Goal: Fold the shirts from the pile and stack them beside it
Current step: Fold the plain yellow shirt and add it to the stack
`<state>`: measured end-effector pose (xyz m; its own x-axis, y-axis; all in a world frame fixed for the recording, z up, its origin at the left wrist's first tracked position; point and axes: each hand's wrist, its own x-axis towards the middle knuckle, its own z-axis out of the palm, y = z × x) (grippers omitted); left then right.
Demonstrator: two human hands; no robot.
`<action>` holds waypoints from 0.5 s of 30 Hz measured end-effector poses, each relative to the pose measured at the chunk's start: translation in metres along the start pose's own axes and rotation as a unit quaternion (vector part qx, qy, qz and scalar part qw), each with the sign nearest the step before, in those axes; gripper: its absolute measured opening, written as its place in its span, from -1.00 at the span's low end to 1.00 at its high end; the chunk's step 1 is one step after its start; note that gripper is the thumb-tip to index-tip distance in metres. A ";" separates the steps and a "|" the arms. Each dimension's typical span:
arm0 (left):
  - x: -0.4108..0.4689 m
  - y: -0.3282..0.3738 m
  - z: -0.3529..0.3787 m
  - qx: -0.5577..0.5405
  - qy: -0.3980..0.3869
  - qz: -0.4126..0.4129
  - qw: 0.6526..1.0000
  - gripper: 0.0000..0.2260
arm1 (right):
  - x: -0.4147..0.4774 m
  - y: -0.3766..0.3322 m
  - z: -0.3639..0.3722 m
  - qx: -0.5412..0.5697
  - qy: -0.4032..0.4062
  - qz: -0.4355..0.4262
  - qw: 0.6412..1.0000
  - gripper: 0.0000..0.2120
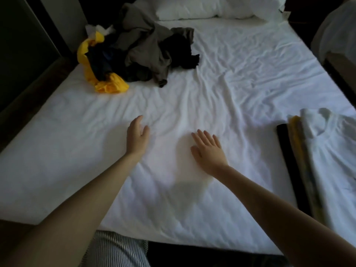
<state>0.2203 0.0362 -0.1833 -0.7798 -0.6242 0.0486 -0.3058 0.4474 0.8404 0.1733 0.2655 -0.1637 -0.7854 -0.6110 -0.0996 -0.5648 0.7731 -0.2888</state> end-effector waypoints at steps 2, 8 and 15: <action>0.023 -0.006 -0.002 -0.005 0.025 0.016 1.000 -0.59 | 0.019 -0.006 0.007 0.011 0.020 0.003 1.000 -0.51; 0.111 -0.032 -0.008 -0.021 0.160 -0.051 0.986 -0.38 | 0.045 -0.012 0.030 0.021 0.098 0.001 0.995 -0.37; 0.186 -0.039 -0.009 -0.010 0.130 -0.098 0.987 -0.23 | 0.050 -0.005 0.041 0.005 0.111 -0.003 0.994 -0.41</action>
<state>0.0925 -0.1028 -0.2025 -0.5403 -0.8412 0.0192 -0.4237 0.2917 0.8576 0.1474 0.2246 -0.2068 -0.8186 -0.5630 0.1141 -0.5688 0.7667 -0.2977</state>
